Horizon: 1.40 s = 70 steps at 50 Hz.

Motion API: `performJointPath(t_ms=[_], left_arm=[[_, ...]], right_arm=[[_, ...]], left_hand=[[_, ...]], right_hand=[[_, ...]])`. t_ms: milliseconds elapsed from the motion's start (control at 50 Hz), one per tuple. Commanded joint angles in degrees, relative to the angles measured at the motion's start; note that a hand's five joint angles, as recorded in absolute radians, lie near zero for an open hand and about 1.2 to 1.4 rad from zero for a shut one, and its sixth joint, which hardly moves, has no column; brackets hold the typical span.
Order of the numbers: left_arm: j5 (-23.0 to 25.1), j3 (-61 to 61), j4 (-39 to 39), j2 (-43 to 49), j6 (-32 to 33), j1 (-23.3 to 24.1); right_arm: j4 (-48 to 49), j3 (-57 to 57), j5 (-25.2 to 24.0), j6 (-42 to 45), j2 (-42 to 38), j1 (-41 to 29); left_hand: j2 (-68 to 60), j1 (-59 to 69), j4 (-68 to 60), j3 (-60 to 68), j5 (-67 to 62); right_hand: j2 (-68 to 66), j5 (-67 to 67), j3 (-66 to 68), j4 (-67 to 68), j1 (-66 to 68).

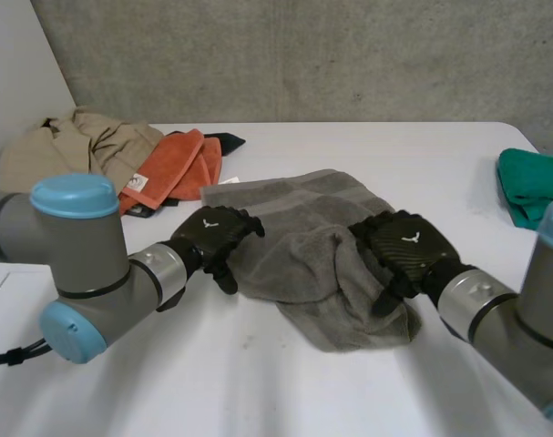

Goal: Fold the laundry.

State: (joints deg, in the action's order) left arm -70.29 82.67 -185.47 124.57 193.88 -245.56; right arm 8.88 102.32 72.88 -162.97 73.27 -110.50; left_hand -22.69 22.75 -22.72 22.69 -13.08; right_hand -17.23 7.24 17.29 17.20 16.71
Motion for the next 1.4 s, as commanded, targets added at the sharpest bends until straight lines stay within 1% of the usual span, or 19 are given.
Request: performJointPath(t_ms=[20,120,140,160,500,580,600,640,740,840,880,960,1100,1160,1240,1260,1320,1380,1400], left_arm=[[0.68,-4.27,0.28,5.33,11.07,-1.32],[1.03,-4.71,0.10,6.04,13.28,-2.47],[1.03,-4.89,0.11,6.13,13.28,-2.47],[1.12,-5.24,0.11,6.39,13.28,-2.47],[1.47,-11.04,-0.25,11.92,13.37,-2.12],[1.21,-12.36,-0.33,12.98,13.37,-1.94],[0.95,-12.88,-0.51,12.98,13.28,-1.85],[0.77,-13.50,-0.86,12.98,12.93,-1.85],[-2.99,-13.85,-2.09,11.67,11.88,-1.15],[-6.87,-11.75,-1.83,5.44,7.84,0.34],[-6.96,-9.56,-1.83,2.71,6.69,0.52],[-6.88,-2.98,-2.27,-7.90,4.85,0.78],[-6.88,4.42,-3.67,-21.55,1.51,2.01],[-6.88,7.14,-3.76,-25.77,-1.57,2.98],[-6.61,9.96,-3.94,-27.54,-4.47,4.65],[-6.70,11.09,-4.11,-27.19,-4.65,5.26],[-6.79,11.72,-4.73,-25.00,-4.74,6.23],[-7.40,11.20,-6.04,-19.38,-4.65,8.16],[-7.49,10.58,-6.48,-16.75,-4.65,9.56]], right_arm=[[2.98,-1.86,4.20,0.28,-4.88,-2.53],[4.65,-2.83,5.61,0.99,-6.99,-2.71],[5.00,-3.09,6.13,0.99,-7.17,-2.71],[5.18,-3.27,6.31,0.99,-7.26,-2.62],[6.15,-3.54,7.72,0.99,-6.64,-2.80],[6.15,-3.54,7.89,0.99,-6.64,-2.71],[6.15,-3.62,7.89,1.07,-6.64,-2.53],[6.24,-3.71,7.89,1.07,-6.64,-2.36],[6.15,-4.24,8.07,1.07,-6.03,-1.74],[4.83,-5.29,7.89,1.25,-3.05,-1.74],[3.18,-6.08,7.89,2.47,-0.07,-1.74],[-3.31,-9.93,7.19,7.29,5.03,-0.78],[-12.48,-21.89,6.31,14.52,7.24,5.64],[-14.41,-29.01,5.96,15.93,5.93,6.61],[-14.07,-35.78,4.29,16.10,-1.71,6.43],[-13.80,-38.14,3.94,16.02,-5.46,6.35],[-13.01,-40.62,3.85,16.28,-10.76,6.00],[-10.03,-42.29,4.29,16.46,-17.70,3.63],[-7.59,-42.73,4.81,16.63,-21.03,2.75]], left_hand=[[-7.88,7.82,-7.85,7.87,-7.48],[-9.06,9.00,-9.02,9.05,-8.66],[-9.39,9.33,-9.36,9.39,-9.00],[-10.89,10.83,-10.86,10.89,-10.50],[-23.86,23.80,-23.82,23.85,-23.46],[-36.09,36.03,-36.06,36.09,-35.70],[-46.63,46.57,-46.60,46.63,-46.24],[-57.26,57.20,-57.22,57.25,-56.86],[-57.31,57.25,-57.28,57.31,-56.92],[-57.31,57.25,-57.28,57.31,-56.92],[-57.31,57.25,-57.28,57.31,-56.92],[-57.31,57.25,-57.28,57.31,-56.92],[-57.31,57.25,-57.28,57.31,-56.92],[-57.31,57.25,-57.28,57.31,-56.92],[-57.31,57.25,-57.28,57.31,-56.92],[-57.31,57.25,-57.28,57.31,-56.92],[-57.31,57.25,-57.28,57.31,-56.92],[-57.31,57.25,-57.28,57.31,-56.92],[-57.31,57.25,-57.28,57.31,-56.92]], right_hand=[[-21.08,21.07,21.02,21.10,21.60],[-49.98,49.97,49.92,50.01,50.51],[-61.53,61.52,61.48,61.56,62.06],[-62.76,62.75,62.70,62.78,63.28],[-62.77,62.76,62.71,62.80,63.29],[-62.77,62.76,62.71,62.80,63.29],[-62.77,62.76,62.71,62.80,63.29],[-62.77,62.76,62.71,62.80,63.29],[-62.77,62.76,62.71,62.80,63.29],[-62.77,62.76,62.71,62.80,63.29],[-62.77,62.76,62.71,62.80,63.29],[-62.77,62.76,62.71,62.80,63.29],[-62.77,62.76,62.71,62.80,63.29],[-62.77,62.76,62.71,62.80,63.29],[-62.77,62.76,62.71,62.80,63.29],[-62.77,62.76,62.71,62.80,63.29],[-62.77,62.76,62.71,62.80,63.29],[-62.77,62.76,62.71,62.80,63.29],[-55.17,55.16,55.11,55.20,55.69]])
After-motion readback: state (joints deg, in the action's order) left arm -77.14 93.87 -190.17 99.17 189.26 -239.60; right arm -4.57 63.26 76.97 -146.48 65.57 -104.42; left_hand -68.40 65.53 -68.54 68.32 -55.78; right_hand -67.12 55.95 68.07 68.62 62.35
